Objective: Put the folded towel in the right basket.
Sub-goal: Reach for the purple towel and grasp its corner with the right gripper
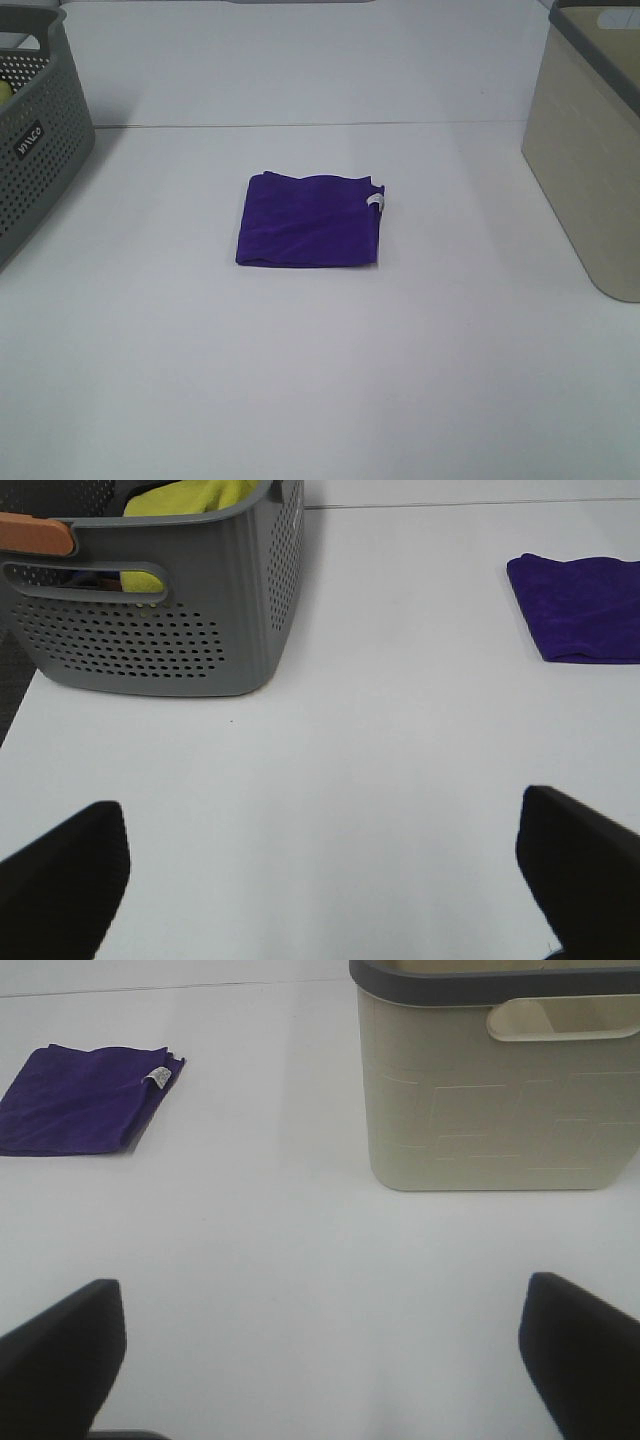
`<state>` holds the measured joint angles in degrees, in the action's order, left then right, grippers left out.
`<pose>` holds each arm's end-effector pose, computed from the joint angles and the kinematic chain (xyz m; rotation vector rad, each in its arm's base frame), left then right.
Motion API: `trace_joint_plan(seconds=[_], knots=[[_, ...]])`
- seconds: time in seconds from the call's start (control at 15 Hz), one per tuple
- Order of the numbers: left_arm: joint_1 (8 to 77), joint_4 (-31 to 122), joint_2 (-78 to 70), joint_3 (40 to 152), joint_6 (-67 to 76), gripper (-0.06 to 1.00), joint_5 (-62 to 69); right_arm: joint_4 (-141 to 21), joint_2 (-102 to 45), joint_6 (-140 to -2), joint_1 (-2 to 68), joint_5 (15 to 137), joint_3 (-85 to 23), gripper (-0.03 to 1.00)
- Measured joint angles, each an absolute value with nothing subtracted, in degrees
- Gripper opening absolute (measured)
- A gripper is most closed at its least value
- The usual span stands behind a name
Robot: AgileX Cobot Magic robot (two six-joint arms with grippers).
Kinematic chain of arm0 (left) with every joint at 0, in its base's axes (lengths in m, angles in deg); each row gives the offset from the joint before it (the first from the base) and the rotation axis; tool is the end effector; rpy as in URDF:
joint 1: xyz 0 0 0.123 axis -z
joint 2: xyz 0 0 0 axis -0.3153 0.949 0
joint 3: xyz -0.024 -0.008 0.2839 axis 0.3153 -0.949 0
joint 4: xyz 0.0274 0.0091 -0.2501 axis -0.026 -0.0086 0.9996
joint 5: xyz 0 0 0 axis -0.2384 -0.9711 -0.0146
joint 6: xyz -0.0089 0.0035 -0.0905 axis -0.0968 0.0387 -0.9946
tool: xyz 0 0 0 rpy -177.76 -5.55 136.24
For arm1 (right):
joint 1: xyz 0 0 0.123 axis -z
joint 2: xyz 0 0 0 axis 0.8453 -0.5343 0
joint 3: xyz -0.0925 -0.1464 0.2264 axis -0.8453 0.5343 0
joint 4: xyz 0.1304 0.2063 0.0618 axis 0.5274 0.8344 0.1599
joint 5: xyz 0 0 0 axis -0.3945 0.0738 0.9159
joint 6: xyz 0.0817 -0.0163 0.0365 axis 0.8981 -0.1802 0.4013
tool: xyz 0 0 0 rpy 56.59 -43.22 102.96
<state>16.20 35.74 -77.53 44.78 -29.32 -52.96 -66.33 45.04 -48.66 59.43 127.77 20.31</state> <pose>-0.0051 -0.0052 0.2774 -0.0256 2.0290 -0.0439 -0.0054 0.0026 0.2778 0.0189 2.0352 0.0117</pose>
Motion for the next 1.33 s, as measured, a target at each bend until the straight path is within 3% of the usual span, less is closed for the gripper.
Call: trace_joint_plan(seconds=[1.33], knots=[[16.20, 35.74, -77.53, 44.78, -29.32, 0.99, -52.96, -66.33, 45.04, -48.66, 59.43, 127.77, 20.31, 0.98]])
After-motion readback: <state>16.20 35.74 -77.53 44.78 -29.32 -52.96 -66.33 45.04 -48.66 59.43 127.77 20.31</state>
